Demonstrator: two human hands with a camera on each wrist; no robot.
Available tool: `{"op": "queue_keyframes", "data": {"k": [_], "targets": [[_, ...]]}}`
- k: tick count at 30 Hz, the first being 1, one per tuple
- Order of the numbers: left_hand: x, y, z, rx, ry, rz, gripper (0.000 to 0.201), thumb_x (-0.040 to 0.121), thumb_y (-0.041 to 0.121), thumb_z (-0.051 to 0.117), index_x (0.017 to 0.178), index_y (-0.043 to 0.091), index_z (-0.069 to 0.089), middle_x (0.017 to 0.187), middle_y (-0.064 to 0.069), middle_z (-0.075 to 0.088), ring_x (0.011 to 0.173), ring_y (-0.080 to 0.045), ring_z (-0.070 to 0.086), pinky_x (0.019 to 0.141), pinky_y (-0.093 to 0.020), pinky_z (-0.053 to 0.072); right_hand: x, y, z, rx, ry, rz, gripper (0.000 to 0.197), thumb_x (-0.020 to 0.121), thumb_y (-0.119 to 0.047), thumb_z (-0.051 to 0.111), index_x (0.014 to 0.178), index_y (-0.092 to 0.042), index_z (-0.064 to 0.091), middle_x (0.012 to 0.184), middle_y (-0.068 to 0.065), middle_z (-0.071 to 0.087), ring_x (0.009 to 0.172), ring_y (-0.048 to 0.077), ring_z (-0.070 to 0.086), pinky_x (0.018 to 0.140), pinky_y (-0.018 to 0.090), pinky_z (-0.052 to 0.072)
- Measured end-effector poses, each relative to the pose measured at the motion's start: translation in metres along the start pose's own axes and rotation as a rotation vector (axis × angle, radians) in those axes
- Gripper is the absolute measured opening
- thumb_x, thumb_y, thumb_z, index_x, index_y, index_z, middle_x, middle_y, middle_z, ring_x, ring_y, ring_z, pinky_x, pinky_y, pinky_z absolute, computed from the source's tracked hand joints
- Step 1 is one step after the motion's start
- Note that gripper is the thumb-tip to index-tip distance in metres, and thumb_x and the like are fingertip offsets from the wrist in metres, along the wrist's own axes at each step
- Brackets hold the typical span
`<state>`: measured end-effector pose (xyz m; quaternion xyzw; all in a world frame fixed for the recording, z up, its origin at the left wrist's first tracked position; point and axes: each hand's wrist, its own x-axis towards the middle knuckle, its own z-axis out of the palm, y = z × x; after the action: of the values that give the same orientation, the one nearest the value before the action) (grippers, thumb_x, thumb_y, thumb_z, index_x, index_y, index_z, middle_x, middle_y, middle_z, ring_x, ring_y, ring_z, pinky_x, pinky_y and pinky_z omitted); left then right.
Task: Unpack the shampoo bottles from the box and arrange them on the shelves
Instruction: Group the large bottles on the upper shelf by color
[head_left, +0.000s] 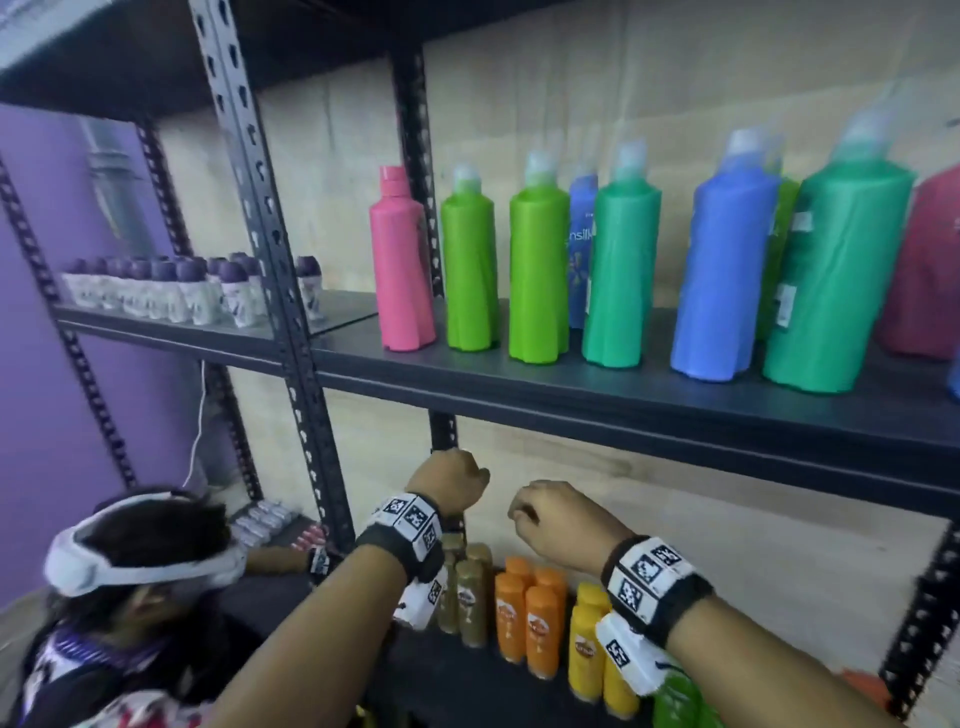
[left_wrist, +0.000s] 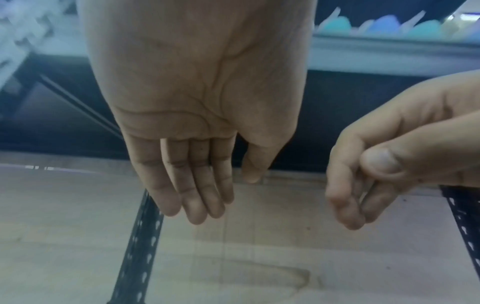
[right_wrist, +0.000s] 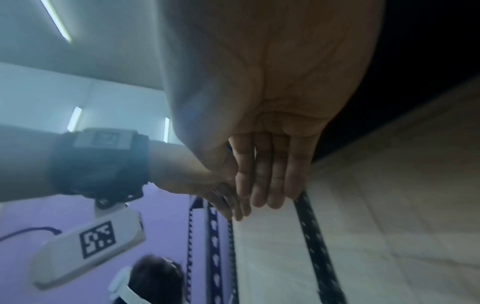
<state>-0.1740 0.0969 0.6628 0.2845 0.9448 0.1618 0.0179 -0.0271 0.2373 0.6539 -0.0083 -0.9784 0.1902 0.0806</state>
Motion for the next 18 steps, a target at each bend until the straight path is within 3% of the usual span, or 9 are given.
{"op": "queue_keyframes", "data": {"k": [3,5,7,9,11,13,15,18], "targets": [[-0.026,-0.021,-0.038,0.028,0.050,0.026,0.039,0.100,0.043,0.053,0.112,0.011,0.074,0.113,-0.016,0.073,0.106,-0.034,0.067,0.080,-0.029,0.046,-0.001,-0.044,-0.017,-0.027,0.028,-0.112,0.027,0.099,-0.032,0.047,0.108,-0.023,0.070,0.112,-0.004,0.064,0.104,0.016,0.061,0.094,0.034,0.051],[-0.035,-0.035,-0.066,0.087,0.060,0.059,0.039,0.101,0.044,0.053,0.108,0.013,0.074,0.110,-0.014,0.074,0.105,-0.034,0.066,0.082,-0.032,0.049,0.004,-0.072,-0.033,-0.038,0.079,-0.188,0.025,0.099,-0.033,0.046,0.104,-0.025,0.069,0.108,-0.006,0.063,0.101,0.015,0.059,0.091,0.035,0.050],[-0.039,-0.046,-0.096,0.152,0.075,0.072,0.039,0.100,0.046,0.051,0.092,0.014,0.072,0.104,-0.015,0.074,0.100,-0.036,0.065,0.081,-0.036,0.051,0.013,-0.098,-0.053,-0.012,0.144,-0.245,0.022,0.098,-0.033,0.047,0.097,-0.025,0.067,0.100,-0.009,0.062,0.094,0.012,0.058,0.085,0.035,0.050],[-0.040,-0.054,-0.127,0.178,0.116,0.081,0.044,0.099,0.047,0.050,0.069,0.016,0.058,0.092,-0.015,0.071,0.085,-0.036,0.062,0.072,-0.036,0.048,0.024,-0.123,-0.074,0.038,0.221,-0.271,0.021,0.097,-0.030,0.050,0.091,-0.023,0.069,0.094,-0.010,0.063,0.090,0.010,0.059,0.083,0.034,0.050],[-0.042,-0.056,-0.159,0.181,0.195,0.095,0.045,0.100,0.046,0.049,0.062,0.020,0.048,0.075,-0.008,0.063,0.076,-0.032,0.061,0.067,-0.034,0.044,0.036,-0.143,-0.096,0.060,0.301,-0.265,0.021,0.096,-0.029,0.052,0.089,-0.022,0.071,0.092,-0.009,0.066,0.088,0.010,0.060,0.082,0.034,0.050],[-0.040,-0.057,-0.191,0.155,0.298,0.140,0.042,0.101,0.043,0.049,0.064,0.022,0.049,0.067,0.000,0.058,0.071,-0.027,0.060,0.065,-0.032,0.043,0.049,-0.158,-0.119,0.040,0.374,-0.250,0.023,0.097,-0.028,0.053,0.089,-0.021,0.073,0.092,-0.007,0.069,0.087,0.013,0.062,0.082,0.035,0.051],[-0.034,-0.056,-0.218,0.076,0.421,0.193,0.035,0.101,0.042,0.051,0.072,0.023,0.056,0.074,0.000,0.064,0.073,-0.024,0.062,0.065,-0.032,0.047,0.062,-0.167,-0.141,0.026,0.454,-0.238,0.022,0.097,-0.026,0.054,0.090,-0.019,0.074,0.091,-0.006,0.069,0.086,0.013,0.062,0.080,0.033,0.050],[-0.016,-0.052,-0.250,-0.050,0.591,0.243,0.028,0.100,0.045,0.055,0.102,0.021,0.067,0.091,-0.001,0.070,0.083,-0.022,0.067,0.075,-0.036,0.056,0.079,-0.173,-0.168,0.020,0.617,-0.214,0.017,0.096,-0.024,0.057,0.093,-0.019,0.073,0.093,-0.007,0.065,0.088,0.012,0.061,0.081,0.030,0.047]]}}
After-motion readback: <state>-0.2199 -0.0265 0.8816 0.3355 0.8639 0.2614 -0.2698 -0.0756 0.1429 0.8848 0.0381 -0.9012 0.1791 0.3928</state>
